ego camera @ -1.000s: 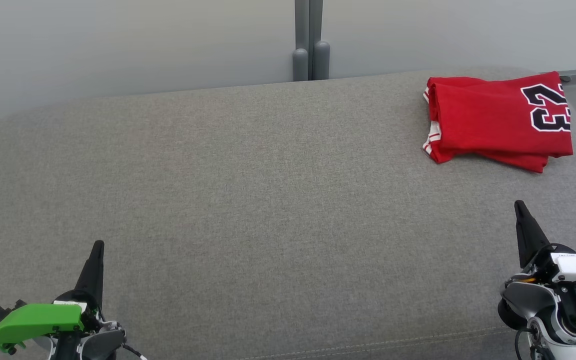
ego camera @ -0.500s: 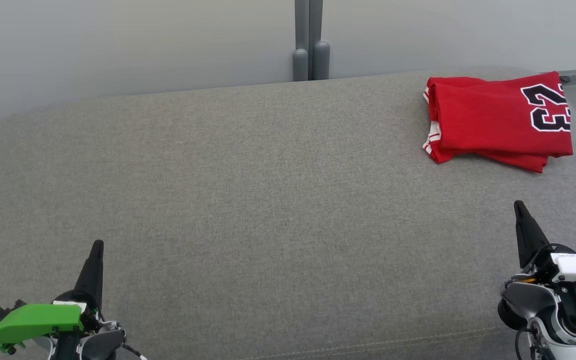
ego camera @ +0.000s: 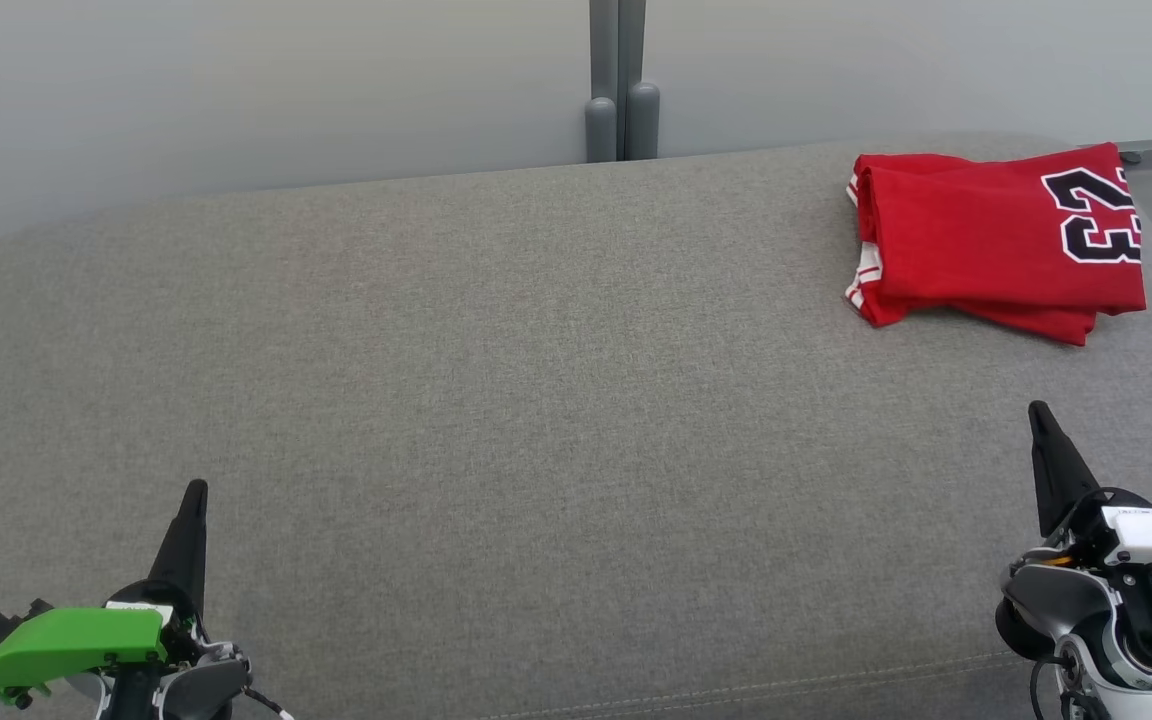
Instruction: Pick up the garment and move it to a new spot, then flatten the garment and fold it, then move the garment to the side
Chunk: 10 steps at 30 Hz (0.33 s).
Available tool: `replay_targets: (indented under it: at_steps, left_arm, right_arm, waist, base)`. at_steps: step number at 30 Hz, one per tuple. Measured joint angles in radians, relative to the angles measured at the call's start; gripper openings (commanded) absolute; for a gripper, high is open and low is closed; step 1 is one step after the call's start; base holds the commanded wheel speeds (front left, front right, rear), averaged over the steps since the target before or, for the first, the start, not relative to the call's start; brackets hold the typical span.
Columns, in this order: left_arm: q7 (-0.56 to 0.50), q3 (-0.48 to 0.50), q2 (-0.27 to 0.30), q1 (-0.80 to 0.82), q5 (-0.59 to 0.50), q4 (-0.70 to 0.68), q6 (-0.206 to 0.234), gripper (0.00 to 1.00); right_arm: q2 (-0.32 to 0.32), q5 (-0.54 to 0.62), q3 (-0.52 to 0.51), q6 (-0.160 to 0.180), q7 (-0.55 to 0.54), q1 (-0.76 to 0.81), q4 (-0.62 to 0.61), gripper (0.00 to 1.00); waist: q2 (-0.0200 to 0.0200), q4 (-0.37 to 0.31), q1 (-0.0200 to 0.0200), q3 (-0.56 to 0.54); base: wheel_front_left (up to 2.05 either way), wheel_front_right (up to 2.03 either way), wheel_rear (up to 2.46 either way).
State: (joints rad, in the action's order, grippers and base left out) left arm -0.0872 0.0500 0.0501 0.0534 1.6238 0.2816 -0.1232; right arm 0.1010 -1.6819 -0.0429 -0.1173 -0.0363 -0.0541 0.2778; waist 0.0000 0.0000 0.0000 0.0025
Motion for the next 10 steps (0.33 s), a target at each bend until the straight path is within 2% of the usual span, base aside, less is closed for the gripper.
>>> replay_targets:
  at_steps: [10]
  left_arm:
    - [0.0,0.001,0.0,0.0,0.0,0.0,0.0,0.0]
  right_arm:
    - [-0.002,0.0,-0.001,0.0,-0.001,0.0,0.002,0.0]
  waist:
    - [0.0,0.0,0.0001,0.0]
  base:
    - [0.0,0.0,0.0]
